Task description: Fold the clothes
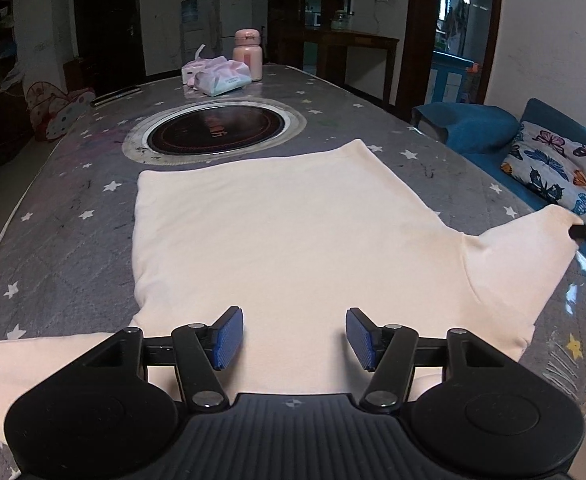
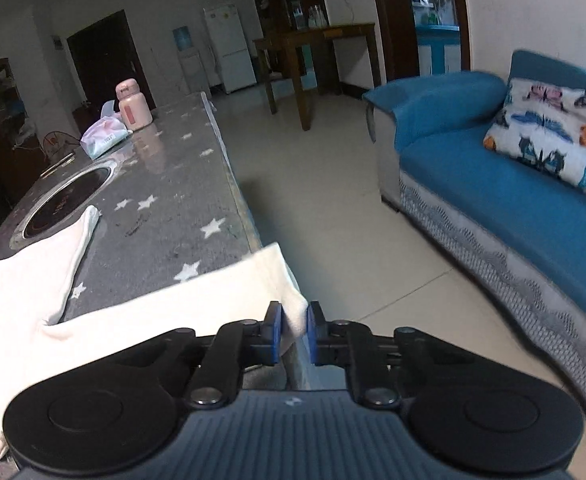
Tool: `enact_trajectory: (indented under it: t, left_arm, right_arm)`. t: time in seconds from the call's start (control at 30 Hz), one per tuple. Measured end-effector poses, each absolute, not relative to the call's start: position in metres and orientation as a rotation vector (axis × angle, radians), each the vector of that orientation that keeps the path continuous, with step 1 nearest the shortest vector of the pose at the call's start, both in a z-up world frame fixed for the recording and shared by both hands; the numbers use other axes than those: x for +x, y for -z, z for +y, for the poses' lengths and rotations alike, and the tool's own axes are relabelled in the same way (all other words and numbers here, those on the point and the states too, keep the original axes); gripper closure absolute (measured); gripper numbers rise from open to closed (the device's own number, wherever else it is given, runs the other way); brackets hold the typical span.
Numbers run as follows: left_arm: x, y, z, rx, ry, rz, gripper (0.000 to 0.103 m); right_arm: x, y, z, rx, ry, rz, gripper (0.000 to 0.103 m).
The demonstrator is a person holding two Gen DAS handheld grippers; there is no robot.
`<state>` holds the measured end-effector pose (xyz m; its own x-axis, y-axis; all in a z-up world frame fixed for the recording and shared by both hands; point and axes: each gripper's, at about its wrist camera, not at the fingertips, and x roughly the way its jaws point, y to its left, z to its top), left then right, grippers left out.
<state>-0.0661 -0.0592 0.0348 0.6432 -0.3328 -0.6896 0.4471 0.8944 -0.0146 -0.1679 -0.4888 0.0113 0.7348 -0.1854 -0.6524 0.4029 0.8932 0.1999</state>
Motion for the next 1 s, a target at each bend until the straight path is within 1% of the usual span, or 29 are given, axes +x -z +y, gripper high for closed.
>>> enact_trajectory:
  t: [0.1,0.27,0.43,0.63,0.8,1.0]
  left_arm:
    - [-0.068,-0.034,-0.065,0.173,0.468,0.750,0.039]
    - [-0.075,-0.032,-0.077,0.185,0.512,0.750,0.039]
    - [-0.082,-0.032,-0.083,0.196,0.549,0.741,0.036]
    - [-0.084,-0.034,-0.063,0.168,0.516,0.738,0.036]
    - [-0.082,-0.033,-0.037,0.133,0.457,0.745,0.036]
    - [-0.083,-0.031,-0.016,0.095,0.419,0.759,0.035]
  right_arm:
    - [-0.166,-0.027,-0.478,0.313,0.286,0.645,0.097]
    - [-0.158,-0.060,-0.458,0.282,0.158,0.592,0.097]
    - [-0.140,-0.103,-0.427,0.260,-0.018,0.547,0.097]
    - [-0.118,-0.144,-0.379,0.231,-0.227,0.511,0.097]
    - [-0.095,-0.158,-0.329,0.184,-0.380,0.510,0.097]
    - [-0.076,-0.153,-0.274,0.119,-0.497,0.545,0.097]
